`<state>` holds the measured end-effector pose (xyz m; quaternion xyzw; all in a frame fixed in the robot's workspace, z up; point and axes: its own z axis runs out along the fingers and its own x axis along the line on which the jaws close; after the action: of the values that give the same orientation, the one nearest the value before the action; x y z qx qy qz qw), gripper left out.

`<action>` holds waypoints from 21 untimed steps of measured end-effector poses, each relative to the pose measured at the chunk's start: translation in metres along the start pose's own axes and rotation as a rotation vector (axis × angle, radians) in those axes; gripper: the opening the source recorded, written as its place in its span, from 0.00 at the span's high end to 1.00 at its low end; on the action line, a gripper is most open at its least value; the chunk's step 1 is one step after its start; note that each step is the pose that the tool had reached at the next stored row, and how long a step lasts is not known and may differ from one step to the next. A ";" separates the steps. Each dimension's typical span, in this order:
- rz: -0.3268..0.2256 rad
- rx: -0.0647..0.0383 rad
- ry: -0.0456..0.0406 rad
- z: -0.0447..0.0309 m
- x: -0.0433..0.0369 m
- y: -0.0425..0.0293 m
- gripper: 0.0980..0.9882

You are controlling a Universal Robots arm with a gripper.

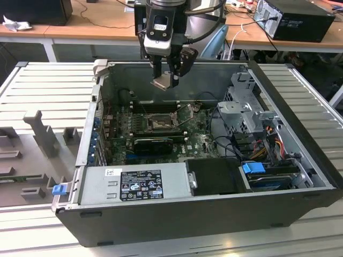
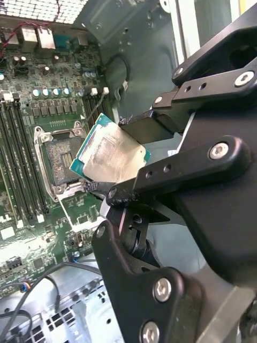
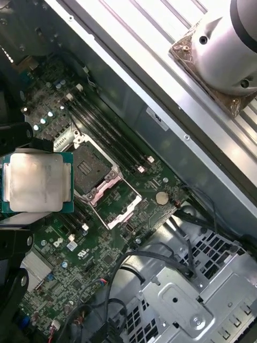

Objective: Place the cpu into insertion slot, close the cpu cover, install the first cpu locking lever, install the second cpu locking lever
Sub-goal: 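Place the cpu into insertion slot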

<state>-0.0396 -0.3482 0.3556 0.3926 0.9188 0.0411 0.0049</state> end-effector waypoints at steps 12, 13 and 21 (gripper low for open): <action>0.161 0.000 -0.0131 0.0016 0.0000 -0.0001 0.52; 0.170 0.000 -0.0138 0.0017 -0.0001 -0.0001 0.52; 0.274 -0.001 -0.0219 0.0023 -0.0001 -0.0002 0.52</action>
<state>-0.0395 -0.3482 0.3533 0.5148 0.8564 0.0376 0.0095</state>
